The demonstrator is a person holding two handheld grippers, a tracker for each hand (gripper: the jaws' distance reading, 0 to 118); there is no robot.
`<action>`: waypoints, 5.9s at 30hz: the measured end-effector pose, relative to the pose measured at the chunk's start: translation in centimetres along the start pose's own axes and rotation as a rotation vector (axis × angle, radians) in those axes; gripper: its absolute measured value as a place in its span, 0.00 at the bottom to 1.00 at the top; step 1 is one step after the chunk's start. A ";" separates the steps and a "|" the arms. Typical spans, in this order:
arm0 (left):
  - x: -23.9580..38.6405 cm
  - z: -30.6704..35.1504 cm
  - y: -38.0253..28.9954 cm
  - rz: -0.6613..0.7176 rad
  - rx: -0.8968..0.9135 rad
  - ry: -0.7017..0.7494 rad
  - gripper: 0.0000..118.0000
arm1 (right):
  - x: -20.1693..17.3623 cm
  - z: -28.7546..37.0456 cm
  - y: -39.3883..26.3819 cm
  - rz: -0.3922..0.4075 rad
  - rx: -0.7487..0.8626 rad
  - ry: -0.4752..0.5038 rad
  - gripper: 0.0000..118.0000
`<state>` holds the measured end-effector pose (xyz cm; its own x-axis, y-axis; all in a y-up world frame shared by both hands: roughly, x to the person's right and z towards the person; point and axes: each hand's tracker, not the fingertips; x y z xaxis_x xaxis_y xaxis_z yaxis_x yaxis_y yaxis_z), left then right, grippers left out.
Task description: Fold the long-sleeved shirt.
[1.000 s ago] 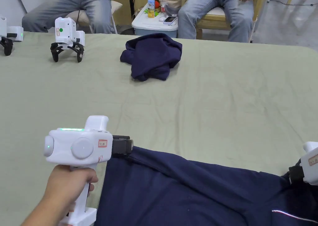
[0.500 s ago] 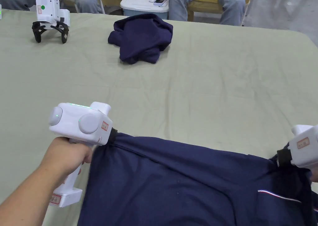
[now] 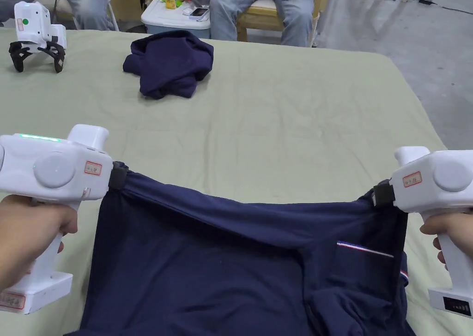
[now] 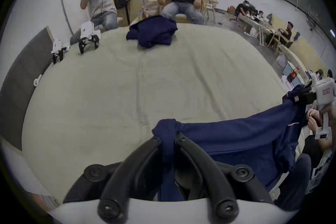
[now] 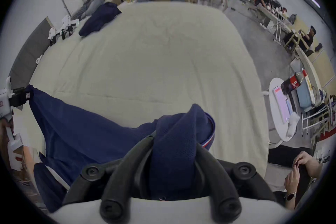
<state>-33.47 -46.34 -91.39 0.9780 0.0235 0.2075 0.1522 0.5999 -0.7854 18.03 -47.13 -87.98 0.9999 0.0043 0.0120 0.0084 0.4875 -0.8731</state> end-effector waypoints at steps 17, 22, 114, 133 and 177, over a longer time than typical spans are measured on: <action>3.6 11.2 -18.4 0.084 0.099 0.008 0.05 | -0.9 9.5 -16.5 0.008 0.209 0.008 0.13; 3.6 12.3 -23.6 0.191 0.053 0.006 0.05 | -1.5 10.4 -22.3 -0.041 0.172 0.021 0.13; -4.2 0.7 -20.9 0.406 -0.197 -0.283 0.90 | -16.0 10.7 -25.8 0.143 0.108 0.177 0.00; -7.1 -2.2 -21.4 0.606 -0.241 -0.512 0.03 | -17.1 10.3 -25.3 0.171 0.091 0.204 0.00; 19.4 6.4 -11.3 0.130 -0.105 -0.376 0.03 | -7.8 16.2 -25.5 -0.019 0.215 0.071 0.00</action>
<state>-17.16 -47.53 -74.78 0.8727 0.3956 0.2861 0.0637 0.4887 -0.8701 9.88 -45.47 -57.87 0.9978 -0.0648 -0.0137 0.0327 0.6616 -0.7492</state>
